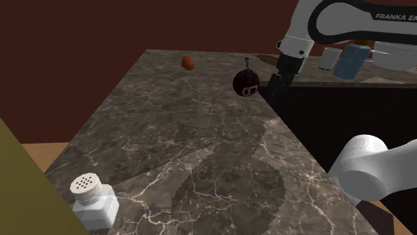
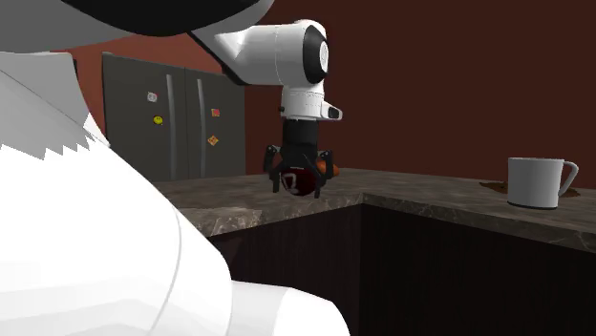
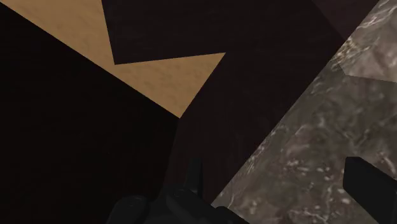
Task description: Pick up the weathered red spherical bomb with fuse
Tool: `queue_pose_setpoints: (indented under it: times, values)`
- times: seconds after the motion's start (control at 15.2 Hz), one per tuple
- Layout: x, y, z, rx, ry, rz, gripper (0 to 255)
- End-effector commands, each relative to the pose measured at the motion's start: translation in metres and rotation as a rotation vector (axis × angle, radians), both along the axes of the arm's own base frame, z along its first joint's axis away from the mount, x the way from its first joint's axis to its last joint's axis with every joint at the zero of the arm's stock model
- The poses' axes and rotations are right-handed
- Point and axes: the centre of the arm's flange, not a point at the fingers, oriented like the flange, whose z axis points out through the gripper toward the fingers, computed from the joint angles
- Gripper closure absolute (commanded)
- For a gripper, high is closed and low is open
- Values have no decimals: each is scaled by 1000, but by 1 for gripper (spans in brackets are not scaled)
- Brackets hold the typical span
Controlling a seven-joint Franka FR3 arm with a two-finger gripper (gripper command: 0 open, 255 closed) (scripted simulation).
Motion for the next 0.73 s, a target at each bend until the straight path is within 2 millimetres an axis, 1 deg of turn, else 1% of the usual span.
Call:
queue_pose_setpoints:
  times: [0.0, 0.33, 0.66]
  values:
    - [0, 0, 0, 0, 0, 0, 0]
    - [49, 18, 52, -26, 75, -167, 0]
    - [103, 29, 100, -52, 150, -334, 0]
